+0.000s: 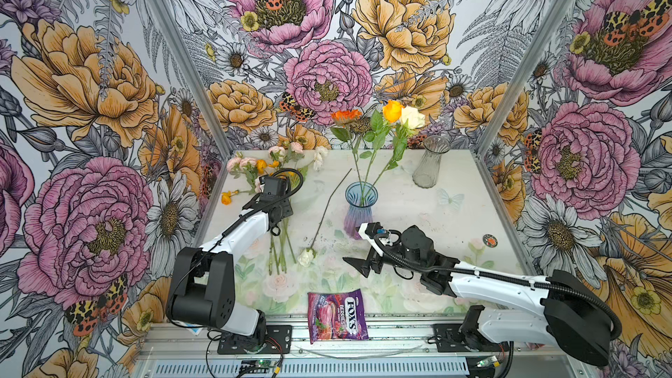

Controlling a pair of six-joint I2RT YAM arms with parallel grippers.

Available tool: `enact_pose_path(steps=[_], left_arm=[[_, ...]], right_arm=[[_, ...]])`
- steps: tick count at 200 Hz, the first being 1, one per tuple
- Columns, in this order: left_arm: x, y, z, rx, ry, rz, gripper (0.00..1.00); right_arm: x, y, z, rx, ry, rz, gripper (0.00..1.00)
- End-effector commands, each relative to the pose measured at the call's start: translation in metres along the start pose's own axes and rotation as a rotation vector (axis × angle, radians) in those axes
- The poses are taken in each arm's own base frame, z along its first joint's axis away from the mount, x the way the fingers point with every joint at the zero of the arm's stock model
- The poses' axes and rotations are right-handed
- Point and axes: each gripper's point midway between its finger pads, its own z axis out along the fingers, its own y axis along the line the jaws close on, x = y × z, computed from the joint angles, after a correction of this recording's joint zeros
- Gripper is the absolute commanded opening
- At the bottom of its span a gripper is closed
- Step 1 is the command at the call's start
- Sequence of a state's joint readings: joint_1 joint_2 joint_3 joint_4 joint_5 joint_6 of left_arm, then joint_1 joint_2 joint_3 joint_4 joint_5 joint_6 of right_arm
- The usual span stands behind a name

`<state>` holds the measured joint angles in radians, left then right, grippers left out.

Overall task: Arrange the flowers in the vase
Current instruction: 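Move the left gripper back to the bundle and close on a stem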

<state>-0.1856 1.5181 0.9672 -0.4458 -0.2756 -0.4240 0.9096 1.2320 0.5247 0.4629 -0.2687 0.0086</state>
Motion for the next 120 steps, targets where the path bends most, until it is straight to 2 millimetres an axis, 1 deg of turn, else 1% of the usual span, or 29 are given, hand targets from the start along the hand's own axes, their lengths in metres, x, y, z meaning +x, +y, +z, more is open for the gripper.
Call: enact_pose_path(steps=[1, 25, 44, 63, 91, 120], left_arm=[[-0.006, -0.008, 0.008, -0.001, 0.002, -0.017, 0.34], [-0.005, -0.009, 0.021, -0.018, 0.014, -0.014, 0.27], [-0.005, -0.008, 0.029, -0.034, 0.023, -0.010, 0.26], [-0.006, -0.011, 0.035, -0.036, 0.030, 0.003, 0.26], [-0.010, -0.008, 0.043, -0.070, 0.026, 0.014, 0.25], [-0.005, -0.004, 0.052, -0.089, 0.049, 0.013, 0.23]], right_arm=[[-0.023, 0.000, 0.005, 0.001, -0.050, -0.029, 0.98], [-0.021, 0.002, 0.006, -0.001, -0.037, -0.032, 0.98], [-0.020, 0.004, 0.007, -0.013, -0.034, -0.039, 0.98], [-0.021, 0.005, 0.006, -0.021, -0.039, -0.039, 0.98], [-0.020, 0.005, 0.006, -0.019, -0.041, -0.043, 0.98], [-0.018, 0.006, 0.007, -0.025, -0.037, -0.043, 0.99]])
